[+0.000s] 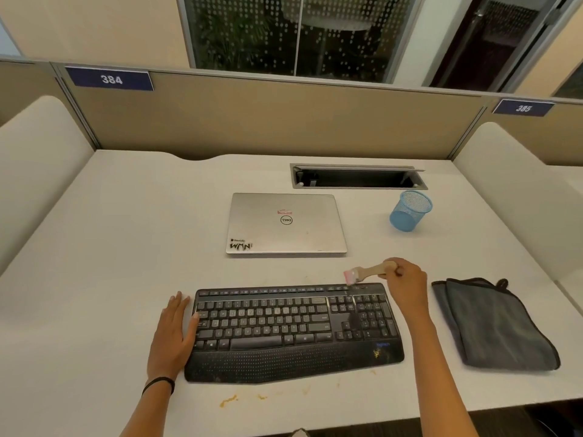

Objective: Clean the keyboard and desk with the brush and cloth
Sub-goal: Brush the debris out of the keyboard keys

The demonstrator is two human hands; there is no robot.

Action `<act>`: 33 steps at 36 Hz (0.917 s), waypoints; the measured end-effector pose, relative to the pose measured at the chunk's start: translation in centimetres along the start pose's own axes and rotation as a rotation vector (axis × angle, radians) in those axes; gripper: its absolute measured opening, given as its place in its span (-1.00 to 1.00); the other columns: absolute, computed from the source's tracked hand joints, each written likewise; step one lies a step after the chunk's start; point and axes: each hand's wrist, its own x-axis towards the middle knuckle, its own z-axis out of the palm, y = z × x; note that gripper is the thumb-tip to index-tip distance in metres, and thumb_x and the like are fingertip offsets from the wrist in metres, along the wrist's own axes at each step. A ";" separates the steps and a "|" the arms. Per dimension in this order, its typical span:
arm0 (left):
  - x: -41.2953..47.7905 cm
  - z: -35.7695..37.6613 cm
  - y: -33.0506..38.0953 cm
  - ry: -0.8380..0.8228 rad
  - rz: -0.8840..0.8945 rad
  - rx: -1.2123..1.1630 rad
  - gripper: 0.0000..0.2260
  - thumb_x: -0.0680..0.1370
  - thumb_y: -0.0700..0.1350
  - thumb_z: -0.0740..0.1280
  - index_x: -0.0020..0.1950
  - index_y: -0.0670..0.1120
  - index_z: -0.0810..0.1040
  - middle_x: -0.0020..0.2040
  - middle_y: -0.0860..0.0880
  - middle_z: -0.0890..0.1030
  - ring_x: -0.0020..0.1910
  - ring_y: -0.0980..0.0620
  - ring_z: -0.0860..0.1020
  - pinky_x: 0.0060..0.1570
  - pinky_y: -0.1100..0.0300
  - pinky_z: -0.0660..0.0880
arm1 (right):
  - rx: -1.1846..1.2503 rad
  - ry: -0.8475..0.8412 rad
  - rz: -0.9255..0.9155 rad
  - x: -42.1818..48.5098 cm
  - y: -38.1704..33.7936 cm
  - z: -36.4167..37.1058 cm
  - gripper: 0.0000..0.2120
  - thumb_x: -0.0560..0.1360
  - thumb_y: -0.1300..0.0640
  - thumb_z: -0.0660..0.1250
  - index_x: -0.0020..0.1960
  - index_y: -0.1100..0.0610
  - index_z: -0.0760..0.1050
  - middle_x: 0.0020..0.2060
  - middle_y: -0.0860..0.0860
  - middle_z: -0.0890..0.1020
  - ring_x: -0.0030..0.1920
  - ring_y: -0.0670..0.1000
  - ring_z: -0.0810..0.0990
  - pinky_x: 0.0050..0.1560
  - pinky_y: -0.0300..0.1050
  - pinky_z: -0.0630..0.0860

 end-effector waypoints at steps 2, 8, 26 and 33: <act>0.0 -0.1 0.1 -0.001 -0.002 0.000 -0.27 0.49 0.35 -0.11 0.52 -0.07 0.17 0.51 0.10 0.07 0.48 0.20 -0.02 0.48 0.14 -0.09 | 0.020 -0.066 0.039 0.0 0.2 0.4 -0.79 0.53 0.29 0.16 -0.11 0.21 0.58 -0.25 0.07 0.62 -0.22 0.02 0.56 -0.23 -0.27 0.38; 0.0 -0.1 0.0 0.004 -0.003 0.002 -0.27 0.49 0.36 -0.11 0.52 -0.06 0.17 0.49 0.15 0.04 0.48 0.21 -0.02 0.48 0.13 -0.08 | -0.063 0.099 0.134 0.2 2.2 -0.2 -0.74 0.52 0.29 0.12 -0.24 0.24 0.53 -0.31 0.17 0.63 -0.29 0.12 0.57 -0.29 -0.12 0.48; -0.1 -0.2 0.0 -0.019 -0.006 0.009 -0.25 0.48 0.38 -0.13 0.53 -0.06 0.13 0.51 0.12 0.03 0.49 0.21 -0.04 0.48 0.19 -0.12 | 0.039 0.025 0.109 0.5 1.2 -0.8 -0.79 0.52 0.30 0.15 -0.18 0.19 0.54 -0.31 0.13 0.63 -0.25 0.13 0.64 -0.25 -0.09 0.53; -0.1 -0.2 0.1 -0.018 -0.006 0.007 -0.25 0.48 0.37 -0.13 0.53 -0.06 0.13 0.51 0.12 0.03 0.50 0.20 -0.04 0.48 0.17 -0.12 | -0.152 0.146 0.109 0.8 2.9 -1.2 -0.72 0.52 0.32 0.10 -0.28 0.31 0.51 -0.36 0.19 0.58 -0.34 0.17 0.50 -0.34 -0.09 0.42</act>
